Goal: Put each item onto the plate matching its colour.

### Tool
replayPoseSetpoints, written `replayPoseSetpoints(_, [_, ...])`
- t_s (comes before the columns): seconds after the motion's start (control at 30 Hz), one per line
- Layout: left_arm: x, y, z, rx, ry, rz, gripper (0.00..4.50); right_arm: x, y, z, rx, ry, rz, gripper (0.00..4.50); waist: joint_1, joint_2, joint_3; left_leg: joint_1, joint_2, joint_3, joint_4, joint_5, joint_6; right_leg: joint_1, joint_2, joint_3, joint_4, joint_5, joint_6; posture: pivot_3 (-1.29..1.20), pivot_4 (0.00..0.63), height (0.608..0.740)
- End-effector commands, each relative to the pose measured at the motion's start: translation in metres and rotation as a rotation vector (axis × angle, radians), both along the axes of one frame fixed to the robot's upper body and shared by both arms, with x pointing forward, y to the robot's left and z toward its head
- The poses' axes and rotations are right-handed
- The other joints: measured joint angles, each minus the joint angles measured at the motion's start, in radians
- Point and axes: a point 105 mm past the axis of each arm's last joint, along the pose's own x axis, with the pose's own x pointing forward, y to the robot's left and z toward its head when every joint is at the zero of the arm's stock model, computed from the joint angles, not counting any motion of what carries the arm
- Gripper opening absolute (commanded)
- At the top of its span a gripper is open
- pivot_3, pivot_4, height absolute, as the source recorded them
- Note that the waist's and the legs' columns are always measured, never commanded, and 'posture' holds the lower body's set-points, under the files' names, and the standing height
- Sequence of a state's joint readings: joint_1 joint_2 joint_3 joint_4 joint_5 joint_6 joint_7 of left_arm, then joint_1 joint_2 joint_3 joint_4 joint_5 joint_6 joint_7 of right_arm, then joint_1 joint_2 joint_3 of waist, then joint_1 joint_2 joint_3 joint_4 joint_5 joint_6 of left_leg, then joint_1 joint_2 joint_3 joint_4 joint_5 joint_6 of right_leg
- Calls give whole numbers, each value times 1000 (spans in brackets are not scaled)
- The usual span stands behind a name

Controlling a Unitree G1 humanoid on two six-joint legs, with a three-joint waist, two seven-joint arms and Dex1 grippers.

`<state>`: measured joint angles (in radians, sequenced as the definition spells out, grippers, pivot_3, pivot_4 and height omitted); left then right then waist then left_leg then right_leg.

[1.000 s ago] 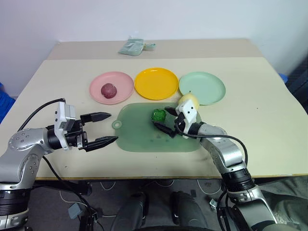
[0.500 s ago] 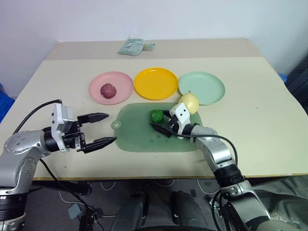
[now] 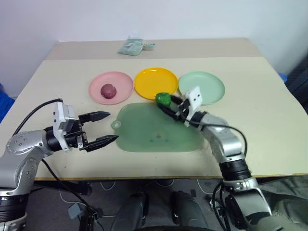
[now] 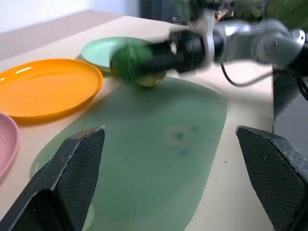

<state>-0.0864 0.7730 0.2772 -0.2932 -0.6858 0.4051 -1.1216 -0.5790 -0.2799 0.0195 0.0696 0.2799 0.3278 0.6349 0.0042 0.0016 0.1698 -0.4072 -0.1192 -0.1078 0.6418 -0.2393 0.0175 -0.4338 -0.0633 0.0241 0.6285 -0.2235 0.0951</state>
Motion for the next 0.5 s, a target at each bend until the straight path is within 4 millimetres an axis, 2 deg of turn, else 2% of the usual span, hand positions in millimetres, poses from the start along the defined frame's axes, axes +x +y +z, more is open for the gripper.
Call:
replayPoseSetpoints(0.03, [0, -10, 8, -22, -39, -17, 4500, 24, -36, 39, -2, -102, -121, 2080, 0, 0, 0, 0, 0, 0, 0, 0, 0, 0, 0, 0, 0, 0, 0, 0, 150, 740])
replayPoseSetpoints(0.13, [2, -16, 8, -39, -46, -10, 4500, 52, -71, 40, -51, -92, -248, 2080, 1, 0, 0, 0, 0, 0, 0, 0, 0, 1, 0, 0, 0, -1, -1, 0, 150, 740])
replayPoseSetpoints(0.2, [3, -18, 8, -47, -51, -6, 4500, 65, -86, 37, -55, -71, -298, 2080, -1, 0, 0, 0, 0, 0, -1, 0, 0, 1, 0, 0, -1, -1, -1, 0, 150, 740])
replayPoseSetpoints(0.27, [3, -21, 8, -58, -59, 3, 4500, 77, -104, 25, -102, -35, -364, 2080, -7, 0, 0, 0, 0, 1, -2, 1, 0, 0, 0, 0, -1, 0, -1, 0, 150, 740])
replayPoseSetpoints(0.33, [3, -22, 9, -67, -66, 13, 4500, 84, -116, 14, -122, 5, -411, 2080, -15, 0, 0, 0, 0, 1, -4, 1, -1, 0, -1, 0, -2, 0, 0, 0, 150, 740])
replayPoseSetpoints(0.5, [2, -23, 10, -81, -77, 39, 4500, 89, -130, -3, -149, 66, -483, 2080, -27, 0, 0, 0, 0, 2, -11, 7, -9, -4, 0, 2, -2, 0, -2, 0, 150, 740])
